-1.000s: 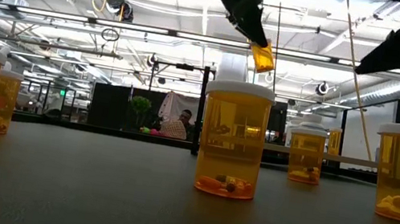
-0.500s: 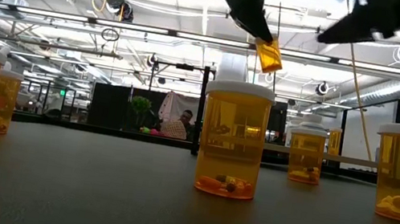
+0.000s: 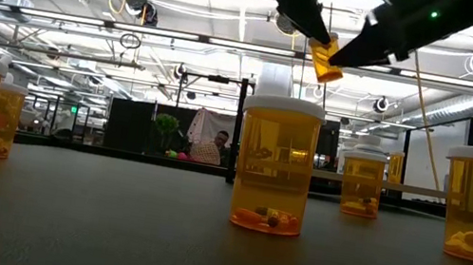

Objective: Pick and place medicine bottles onto shelf by color
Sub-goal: Put the large orange pill bottle on the shelf

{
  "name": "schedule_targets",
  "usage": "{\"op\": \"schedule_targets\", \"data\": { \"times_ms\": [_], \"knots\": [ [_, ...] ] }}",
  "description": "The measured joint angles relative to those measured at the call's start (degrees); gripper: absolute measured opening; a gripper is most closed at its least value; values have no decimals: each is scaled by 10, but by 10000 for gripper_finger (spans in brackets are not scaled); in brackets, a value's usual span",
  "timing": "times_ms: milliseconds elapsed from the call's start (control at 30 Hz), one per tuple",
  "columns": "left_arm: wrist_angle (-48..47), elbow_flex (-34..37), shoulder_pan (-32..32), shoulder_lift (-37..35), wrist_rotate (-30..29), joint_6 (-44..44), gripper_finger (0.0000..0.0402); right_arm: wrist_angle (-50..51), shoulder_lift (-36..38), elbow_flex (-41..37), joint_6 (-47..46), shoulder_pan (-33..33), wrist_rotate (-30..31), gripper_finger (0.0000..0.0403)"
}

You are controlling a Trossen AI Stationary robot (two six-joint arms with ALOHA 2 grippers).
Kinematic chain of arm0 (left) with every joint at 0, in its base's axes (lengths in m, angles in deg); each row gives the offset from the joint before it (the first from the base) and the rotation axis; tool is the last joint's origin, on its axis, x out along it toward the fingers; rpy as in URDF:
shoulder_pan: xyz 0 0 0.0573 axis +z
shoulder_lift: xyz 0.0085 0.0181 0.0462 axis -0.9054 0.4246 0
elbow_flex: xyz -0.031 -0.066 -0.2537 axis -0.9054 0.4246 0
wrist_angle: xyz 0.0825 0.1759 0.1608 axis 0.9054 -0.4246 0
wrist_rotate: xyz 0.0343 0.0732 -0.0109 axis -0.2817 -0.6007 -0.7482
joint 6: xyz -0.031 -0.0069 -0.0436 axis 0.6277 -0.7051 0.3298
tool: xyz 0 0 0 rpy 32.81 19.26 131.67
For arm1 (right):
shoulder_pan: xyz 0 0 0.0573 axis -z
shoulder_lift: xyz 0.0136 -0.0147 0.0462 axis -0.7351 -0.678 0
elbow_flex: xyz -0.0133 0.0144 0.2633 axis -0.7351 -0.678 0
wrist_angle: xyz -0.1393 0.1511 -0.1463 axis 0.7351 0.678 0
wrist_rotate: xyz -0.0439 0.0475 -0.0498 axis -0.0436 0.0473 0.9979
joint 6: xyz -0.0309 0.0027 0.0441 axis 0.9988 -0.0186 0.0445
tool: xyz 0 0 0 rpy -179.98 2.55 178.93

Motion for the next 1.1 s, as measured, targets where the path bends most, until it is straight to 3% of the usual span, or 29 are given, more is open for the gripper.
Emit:
{"op": "schedule_targets", "data": {
  "times_ms": [200, 467, 700, 933, 1100],
  "knots": [
    [-5, 0, -9, 0, 0, 0, 229, -58, -28, 0, 65, 17, -43, 270],
    [-8, 0, -9, -1, -12, 0, 219, -65, -29, 0, 71, 48, -97, 208],
    [-8, 0, -13, -1, -21, 4, 255, -65, -29, 0, 67, 64, -108, 180],
    [-48, 1, -30, -27, -151, 27, 310, -50, -24, 0, 67, 65, -105, 192],
    [-94, 0, -27, -45, -155, 58, 327, -26, 0, -1, 62, 64, -105, 189]
  ]
}}
